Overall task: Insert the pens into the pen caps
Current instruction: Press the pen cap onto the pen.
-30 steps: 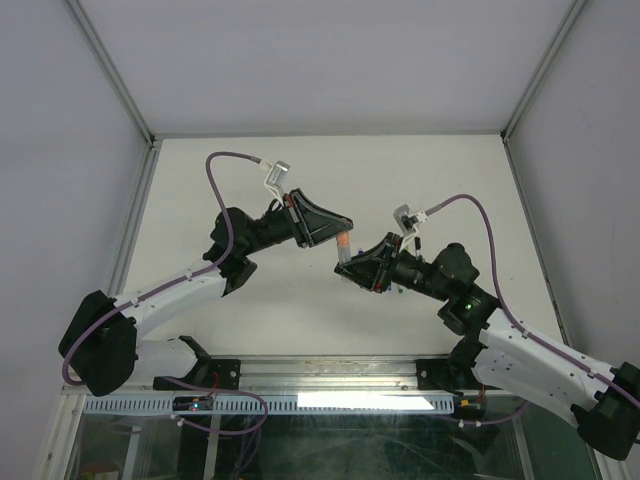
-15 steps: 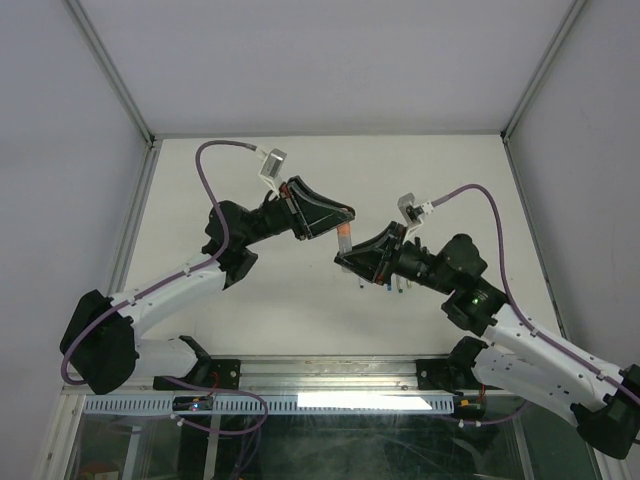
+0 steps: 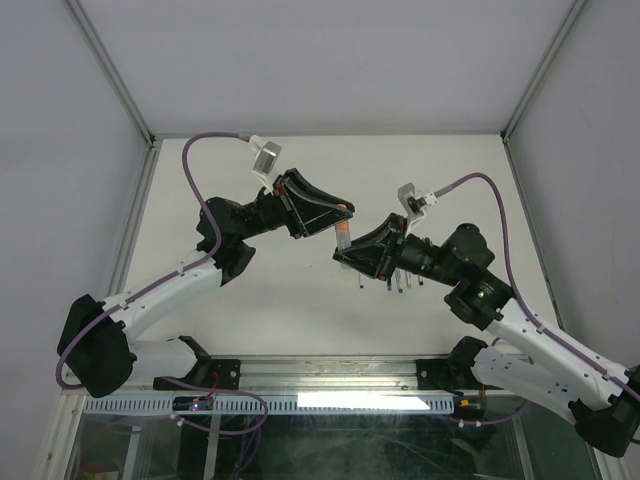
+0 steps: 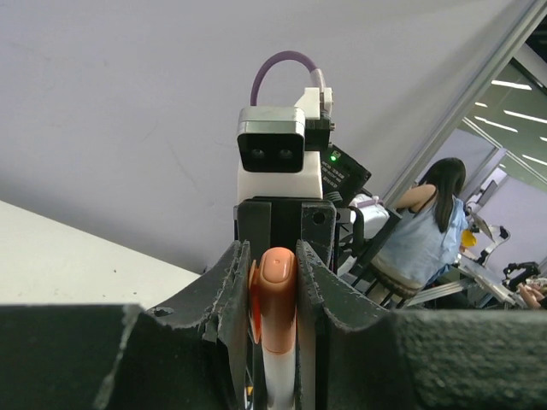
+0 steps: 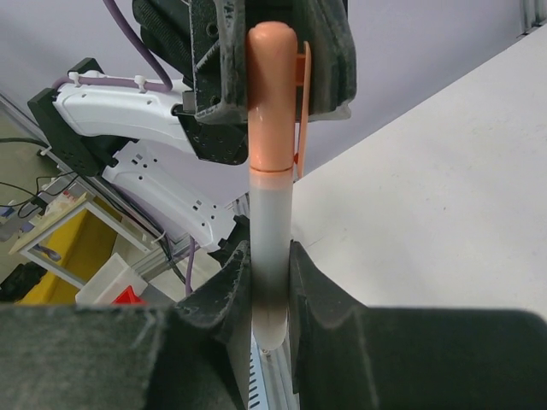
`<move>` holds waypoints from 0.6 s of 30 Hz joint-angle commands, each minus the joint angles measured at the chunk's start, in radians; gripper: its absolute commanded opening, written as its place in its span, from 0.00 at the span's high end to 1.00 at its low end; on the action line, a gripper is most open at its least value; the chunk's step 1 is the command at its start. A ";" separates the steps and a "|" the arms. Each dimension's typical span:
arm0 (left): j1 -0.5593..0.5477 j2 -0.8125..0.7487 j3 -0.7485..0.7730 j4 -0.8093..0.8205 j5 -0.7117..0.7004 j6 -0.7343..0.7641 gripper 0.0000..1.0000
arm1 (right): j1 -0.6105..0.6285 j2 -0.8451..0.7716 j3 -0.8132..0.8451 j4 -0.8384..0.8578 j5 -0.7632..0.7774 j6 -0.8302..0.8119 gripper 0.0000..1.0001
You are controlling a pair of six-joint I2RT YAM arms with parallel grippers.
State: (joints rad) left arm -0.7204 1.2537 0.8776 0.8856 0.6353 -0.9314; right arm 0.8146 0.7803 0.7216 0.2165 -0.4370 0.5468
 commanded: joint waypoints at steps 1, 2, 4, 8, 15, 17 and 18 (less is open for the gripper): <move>-0.033 -0.032 0.026 -0.126 0.149 0.066 1.00 | -0.012 -0.017 0.115 0.149 0.024 -0.034 1.00; -0.036 -0.037 0.031 -0.147 0.146 0.072 1.00 | -0.012 -0.022 0.119 0.147 0.042 -0.043 1.00; -0.054 -0.046 0.041 -0.197 0.133 0.092 1.00 | -0.012 -0.031 0.133 0.140 0.074 -0.068 1.00; -0.104 -0.048 0.082 -0.371 0.088 0.173 1.00 | -0.013 -0.039 0.179 0.116 0.142 -0.135 1.00; -0.194 -0.035 0.122 -0.553 0.076 0.265 1.00 | -0.027 0.003 0.292 0.182 0.181 -0.186 1.00; -0.224 -0.037 0.114 -0.587 0.084 0.291 1.00 | -0.041 0.032 0.367 0.157 0.150 -0.200 1.00; -0.236 -0.039 0.105 -0.600 0.090 0.303 1.00 | -0.047 0.046 0.398 0.151 0.137 -0.204 1.00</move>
State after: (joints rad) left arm -0.8406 1.1912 1.0412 0.5915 0.5060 -0.6964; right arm 0.8165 0.7906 0.8928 0.0704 -0.4381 0.4007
